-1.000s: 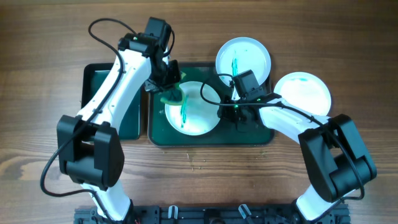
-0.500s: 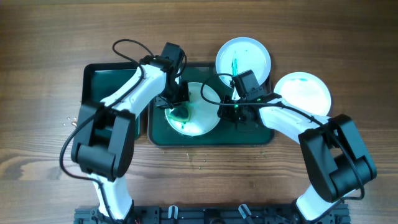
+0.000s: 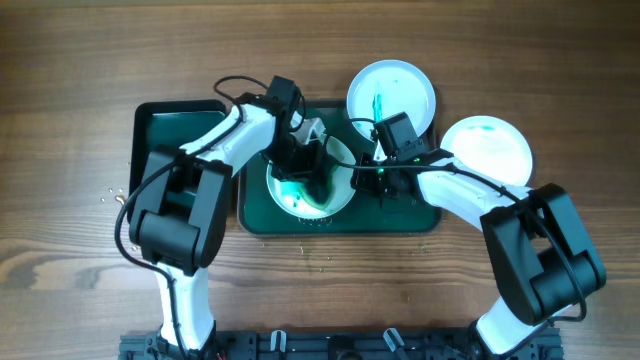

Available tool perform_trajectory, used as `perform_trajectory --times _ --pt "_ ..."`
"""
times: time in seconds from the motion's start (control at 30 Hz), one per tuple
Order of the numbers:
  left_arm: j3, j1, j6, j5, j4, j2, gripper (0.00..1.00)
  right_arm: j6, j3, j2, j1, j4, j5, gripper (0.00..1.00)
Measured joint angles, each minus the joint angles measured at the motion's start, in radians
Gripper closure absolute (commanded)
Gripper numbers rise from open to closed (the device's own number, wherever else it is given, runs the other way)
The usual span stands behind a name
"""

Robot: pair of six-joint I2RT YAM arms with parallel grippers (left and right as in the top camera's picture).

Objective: Clean dirty plates on tray and stack at the side
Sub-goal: 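Bring the sponge with the left gripper onto the dragged plate, then scrub the plate's green smear with the sponge in the left gripper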

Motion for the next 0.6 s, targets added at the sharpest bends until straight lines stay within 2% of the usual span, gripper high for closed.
perform_trajectory --times 0.37,0.5,0.6 --pt "0.016 -0.008 -0.415 -0.307 -0.049 -0.030 0.96 0.000 0.006 0.008 0.011 0.012 -0.009 0.96" --pt "0.019 -0.023 -0.471 -0.341 -0.051 -0.032 0.96 0.000 0.008 0.010 0.012 0.014 -0.011 0.96" --pt "0.018 -0.025 -0.432 -0.317 -0.035 -0.034 0.96 0.000 0.008 0.010 0.012 0.013 -0.011 0.95"
